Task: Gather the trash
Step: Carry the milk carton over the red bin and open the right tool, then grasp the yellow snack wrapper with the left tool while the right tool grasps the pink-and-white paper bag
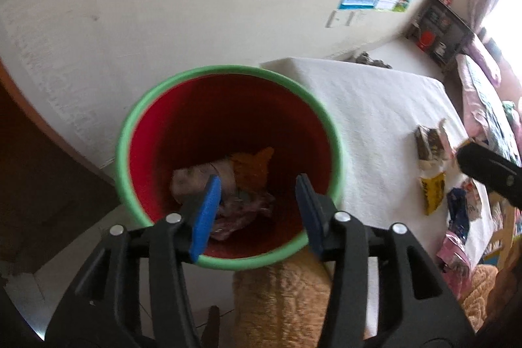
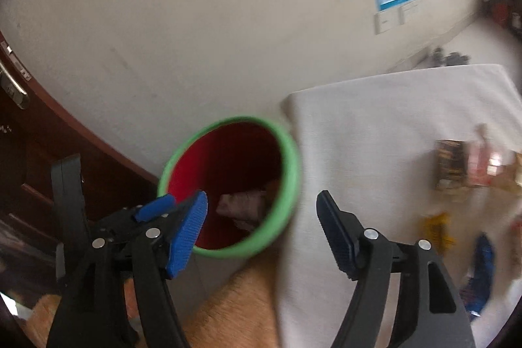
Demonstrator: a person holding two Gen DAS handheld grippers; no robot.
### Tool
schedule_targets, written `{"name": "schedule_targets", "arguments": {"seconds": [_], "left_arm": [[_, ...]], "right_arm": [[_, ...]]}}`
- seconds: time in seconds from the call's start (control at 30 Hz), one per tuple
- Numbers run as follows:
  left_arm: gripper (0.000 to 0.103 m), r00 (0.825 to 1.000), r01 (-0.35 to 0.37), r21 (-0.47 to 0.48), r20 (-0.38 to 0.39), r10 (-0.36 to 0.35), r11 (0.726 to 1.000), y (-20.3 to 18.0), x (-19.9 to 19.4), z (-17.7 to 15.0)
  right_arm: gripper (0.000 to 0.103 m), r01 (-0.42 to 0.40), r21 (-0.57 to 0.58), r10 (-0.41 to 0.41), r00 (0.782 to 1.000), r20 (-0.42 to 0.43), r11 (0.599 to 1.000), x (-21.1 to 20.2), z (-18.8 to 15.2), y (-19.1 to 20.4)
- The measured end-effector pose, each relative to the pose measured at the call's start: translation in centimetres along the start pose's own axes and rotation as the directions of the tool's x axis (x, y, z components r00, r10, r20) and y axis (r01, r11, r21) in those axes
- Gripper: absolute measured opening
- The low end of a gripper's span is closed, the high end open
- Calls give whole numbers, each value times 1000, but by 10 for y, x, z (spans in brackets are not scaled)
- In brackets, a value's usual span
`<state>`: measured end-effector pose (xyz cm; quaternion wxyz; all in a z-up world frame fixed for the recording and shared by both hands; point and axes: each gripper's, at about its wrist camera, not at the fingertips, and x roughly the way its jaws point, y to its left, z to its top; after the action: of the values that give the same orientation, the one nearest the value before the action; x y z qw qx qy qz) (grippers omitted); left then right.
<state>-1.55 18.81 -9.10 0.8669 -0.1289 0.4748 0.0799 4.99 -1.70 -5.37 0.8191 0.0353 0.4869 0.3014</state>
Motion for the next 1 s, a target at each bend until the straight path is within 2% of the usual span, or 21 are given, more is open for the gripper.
{"name": "schedule_targets", "arguments": {"seconds": [0.1,0.2,0.37,0.47,0.53,0.63,0.8,0.9,1.0], "left_arm": [[47,1000,28,50,-12,-28,998,-20,2,-2],[53,998,53,82,-18,-52,995,-38,4,-4],[53,991,120,149,-69,-110,982,-77,10,-10],[53,981,179,197,-115,-158,964,-113,16,-14],[53,965,238,233,-166,-203,943,-145,25,-17],[53,946,292,274,-222,-235,917,-185,41,-24],[48,939,280,331,-290,-185,901,-242,84,-33],[48,937,269,334,-309,-165,903,-255,99,-36],[34,926,278,298,-337,-172,913,-257,109,-37]], "right_arm": [[68,87,-1,-87,996,23,996,-23,-13,-25],[68,174,18,-174,985,17,985,-44,-35,-56],[75,285,75,-279,957,-80,956,-67,-85,-110],[79,306,137,-286,947,-149,942,-70,-114,-137],[79,327,167,-297,938,-178,930,-70,-129,-149],[79,325,234,-288,941,-180,916,-76,-146,-163],[79,315,275,-286,948,-142,909,-90,-149,-166],[79,306,288,-284,952,-117,907,-94,-145,-169],[79,302,299,-281,953,-112,905,-93,-147,-170]]}}
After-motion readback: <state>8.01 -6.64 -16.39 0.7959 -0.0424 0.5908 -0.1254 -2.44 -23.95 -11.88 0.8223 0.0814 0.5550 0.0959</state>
